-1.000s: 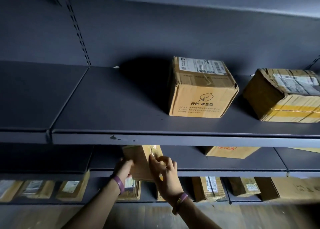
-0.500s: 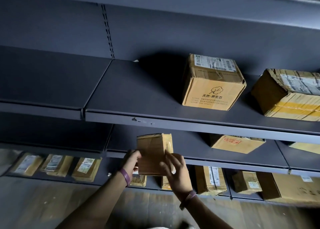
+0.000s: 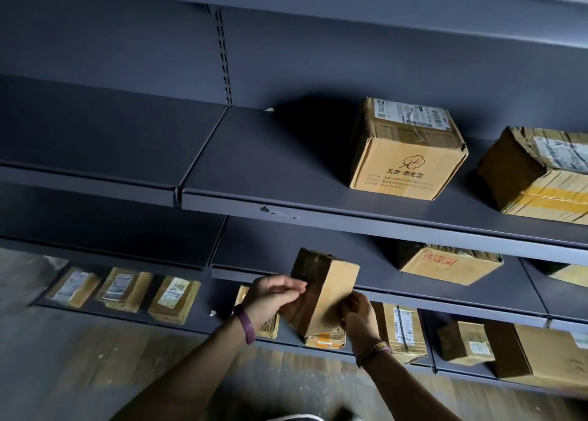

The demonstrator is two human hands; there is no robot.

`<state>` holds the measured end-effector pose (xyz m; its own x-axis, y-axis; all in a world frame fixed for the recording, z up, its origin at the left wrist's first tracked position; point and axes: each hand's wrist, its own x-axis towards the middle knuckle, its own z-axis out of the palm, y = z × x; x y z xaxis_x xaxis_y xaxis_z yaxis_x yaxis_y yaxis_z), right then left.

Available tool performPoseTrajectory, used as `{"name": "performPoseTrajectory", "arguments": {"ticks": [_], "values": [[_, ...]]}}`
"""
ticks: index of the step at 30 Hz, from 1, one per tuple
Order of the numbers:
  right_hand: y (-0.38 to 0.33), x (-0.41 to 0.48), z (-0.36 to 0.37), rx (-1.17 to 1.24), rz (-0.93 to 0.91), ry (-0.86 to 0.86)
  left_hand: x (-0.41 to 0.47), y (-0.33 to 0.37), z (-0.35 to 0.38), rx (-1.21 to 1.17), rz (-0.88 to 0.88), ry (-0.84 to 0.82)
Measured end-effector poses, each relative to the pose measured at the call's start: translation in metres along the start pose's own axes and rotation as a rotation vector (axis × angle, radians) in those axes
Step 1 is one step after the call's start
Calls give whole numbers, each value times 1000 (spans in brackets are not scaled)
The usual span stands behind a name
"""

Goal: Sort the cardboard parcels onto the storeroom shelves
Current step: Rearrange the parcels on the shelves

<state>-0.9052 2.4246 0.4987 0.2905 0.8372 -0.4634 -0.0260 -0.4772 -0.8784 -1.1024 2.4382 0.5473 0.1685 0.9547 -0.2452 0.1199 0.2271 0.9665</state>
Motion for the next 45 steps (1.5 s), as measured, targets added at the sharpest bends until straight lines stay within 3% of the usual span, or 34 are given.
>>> {"name": "performPoseTrajectory", "arguments": {"ticks": [8,14,21,29,36,43,45], "values": [[-12,-10,-6,101,31,-83,-2,10,-3,15,16,148],[-29,-21,-7,190,28,-141,7,20,-10,-61,-259,242],[-32,-27,-9,258,41,-220,14,19,-12,-64,-262,224],[-38,-12,-17,76,-131,-281,18,8,-9,-113,-335,233],[-26,-12,-11,77,-46,-163,21,5,-5,-92,-417,226],[-32,-2,-11,147,-13,-222,31,6,7,-158,-429,242],[-36,5,-9,160,7,-266,39,4,6,-70,-357,158]]}}
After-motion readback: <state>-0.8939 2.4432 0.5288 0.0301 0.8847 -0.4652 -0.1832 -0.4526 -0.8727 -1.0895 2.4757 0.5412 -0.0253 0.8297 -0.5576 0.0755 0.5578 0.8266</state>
